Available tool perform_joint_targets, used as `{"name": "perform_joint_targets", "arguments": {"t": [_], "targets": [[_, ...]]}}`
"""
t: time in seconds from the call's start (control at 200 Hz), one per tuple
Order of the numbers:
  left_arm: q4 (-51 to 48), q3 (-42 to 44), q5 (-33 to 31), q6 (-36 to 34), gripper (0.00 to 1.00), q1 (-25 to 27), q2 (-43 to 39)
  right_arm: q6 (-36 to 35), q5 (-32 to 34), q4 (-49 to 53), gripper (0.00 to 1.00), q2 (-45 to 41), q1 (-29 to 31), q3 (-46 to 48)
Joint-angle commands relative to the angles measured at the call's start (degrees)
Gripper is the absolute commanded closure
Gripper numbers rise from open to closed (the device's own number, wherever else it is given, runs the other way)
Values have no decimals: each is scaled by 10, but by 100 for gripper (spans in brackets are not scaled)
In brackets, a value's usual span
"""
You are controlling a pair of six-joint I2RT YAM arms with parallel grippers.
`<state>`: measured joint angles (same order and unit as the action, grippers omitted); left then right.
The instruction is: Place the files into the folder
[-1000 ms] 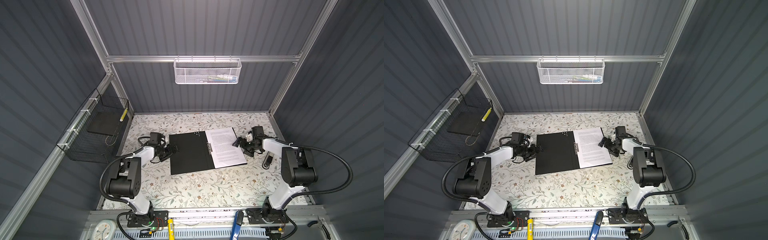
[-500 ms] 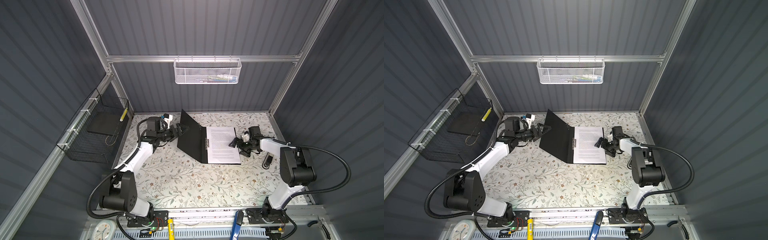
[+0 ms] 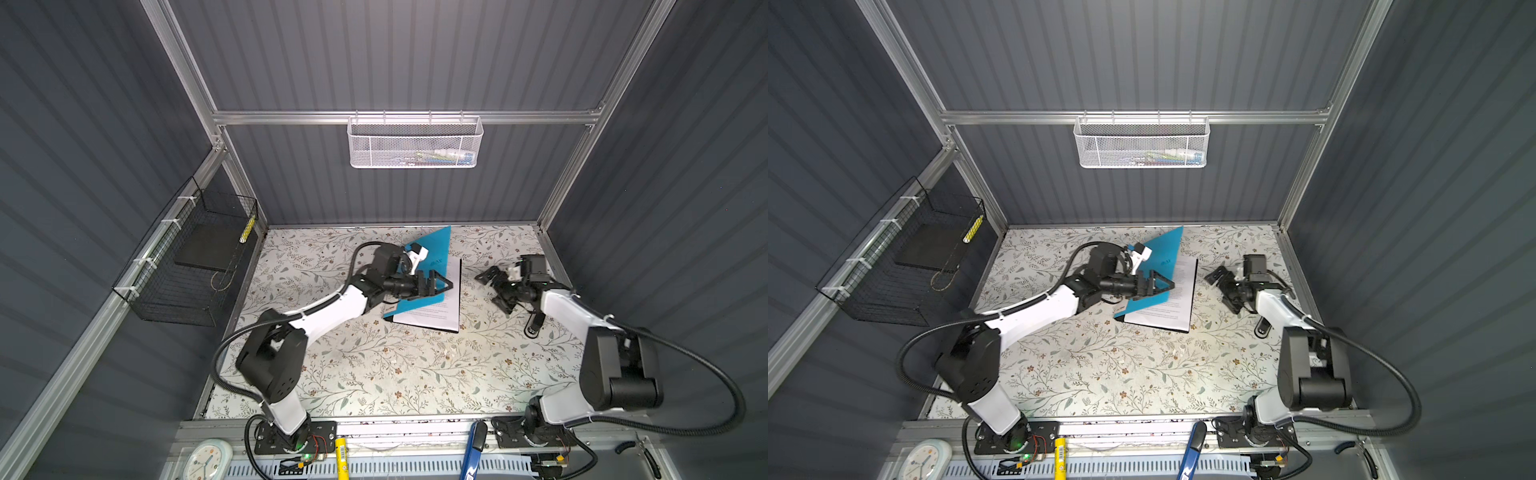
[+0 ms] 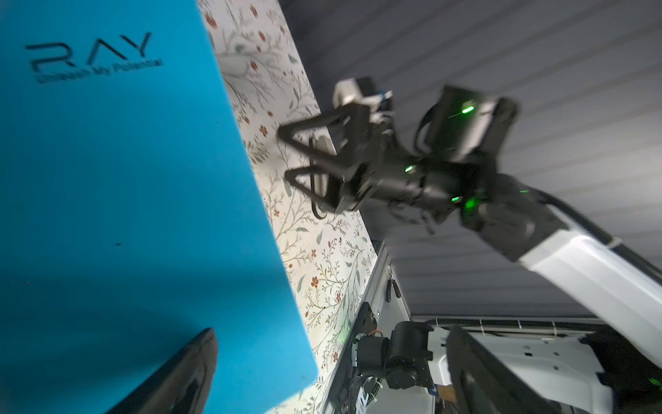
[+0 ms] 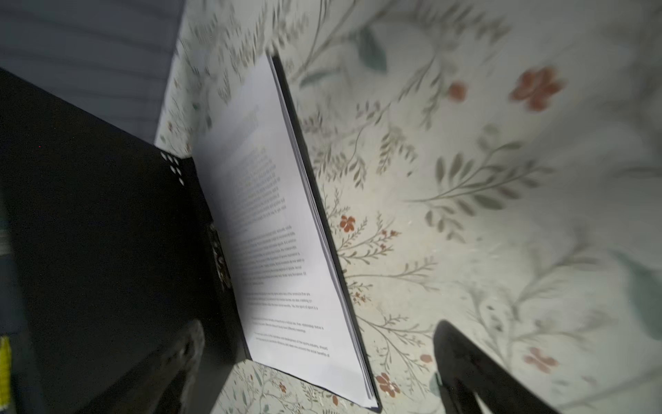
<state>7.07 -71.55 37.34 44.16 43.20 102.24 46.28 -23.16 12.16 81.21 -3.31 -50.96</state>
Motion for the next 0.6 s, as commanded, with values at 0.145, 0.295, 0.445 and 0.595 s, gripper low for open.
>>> {"name": "perform_joint_targets", "arguments": {"t": [0.145,0.295,0.445,0.595], "targets": [[34,-60,3,15,0,9,50,-29,72,90,1,-166,-10,26],[-38,8,-51,-58,0,-89,-87,-73,89,95,1,-270,-14,53],[-148,125,-393,-189,0,-148,-263,-100,221,106,1,-310,-14,74],[-21,351,-729,-217,0,-191,-398,-246,262,-104,1,-342,-16,192]]}}
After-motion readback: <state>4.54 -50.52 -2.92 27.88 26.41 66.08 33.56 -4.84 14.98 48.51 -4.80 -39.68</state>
